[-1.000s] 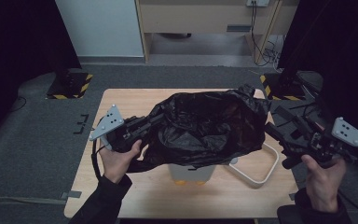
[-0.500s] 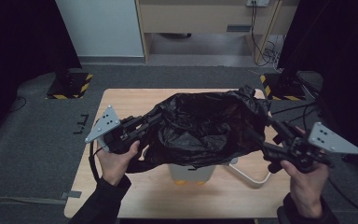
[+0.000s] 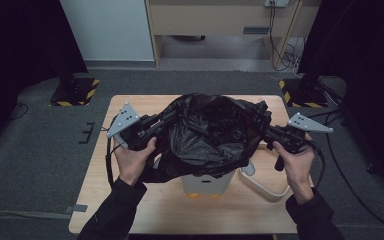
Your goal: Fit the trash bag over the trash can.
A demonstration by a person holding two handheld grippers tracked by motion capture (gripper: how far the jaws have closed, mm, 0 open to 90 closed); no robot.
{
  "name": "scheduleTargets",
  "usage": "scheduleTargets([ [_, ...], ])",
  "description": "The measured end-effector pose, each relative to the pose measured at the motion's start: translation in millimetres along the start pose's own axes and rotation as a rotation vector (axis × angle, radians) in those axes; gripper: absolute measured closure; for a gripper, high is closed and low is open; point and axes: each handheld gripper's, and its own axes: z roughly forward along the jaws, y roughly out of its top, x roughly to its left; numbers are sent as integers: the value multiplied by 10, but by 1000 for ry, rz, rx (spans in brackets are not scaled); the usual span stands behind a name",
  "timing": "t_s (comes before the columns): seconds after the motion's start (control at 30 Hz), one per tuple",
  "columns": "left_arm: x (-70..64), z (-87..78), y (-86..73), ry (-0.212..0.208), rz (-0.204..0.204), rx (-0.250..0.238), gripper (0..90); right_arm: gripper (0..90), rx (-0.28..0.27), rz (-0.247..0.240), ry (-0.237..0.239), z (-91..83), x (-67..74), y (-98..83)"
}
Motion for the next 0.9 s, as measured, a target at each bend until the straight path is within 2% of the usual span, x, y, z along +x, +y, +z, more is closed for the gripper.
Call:
scheduleTargets([
  [0.1, 44, 61, -10, 6, -16, 13, 819, 827, 70, 1, 15, 132, -7, -90],
  [0.17, 49, 69, -8, 6, -16, 15, 818, 757, 76, -2, 33, 142, 10, -97],
  [0.2, 52, 66, -4, 4, -17, 16, 817, 689, 67, -7, 41, 128, 12, -82],
  [0.23, 51, 62, -1, 3, -20, 13, 818, 626, 52, -10, 42, 98, 12, -52],
  [0.3, 49, 53, 8, 1, -19, 9, 817, 493, -19, -13, 48, -5, 8, 44],
  [0.4, 41, 54, 21, -2, -14, 11, 819, 388, -102, -29, 66, -143, 30, 188],
  [0.47, 36, 65, 41, -5, -7, 17, 819, 348, -143, -47, 74, -207, 58, 295],
  [0.57, 36, 88, 79, -11, -1, 18, 818, 328, -165, -63, 68, -200, 50, 441],
  [0.67, 43, 111, 115, -16, 5, 21, 819, 336, -162, -78, 68, -82, -20, 556],
  [0.73, 58, 133, 134, -13, 16, 29, 833, 374, -160, -100, 100, 27, -60, 609],
  [0.83, 105, 185, 145, -7, 22, 49, 865, 629, -148, -148, 152, 221, -105, 603],
  [0.87, 123, 207, 142, -3, 19, 52, 871, 761, -144, -148, 161, 262, -113, 588],
  [0.9, 144, 226, 137, 3, 19, 59, 874, 843, -133, -141, 188, 306, -119, 566],
])
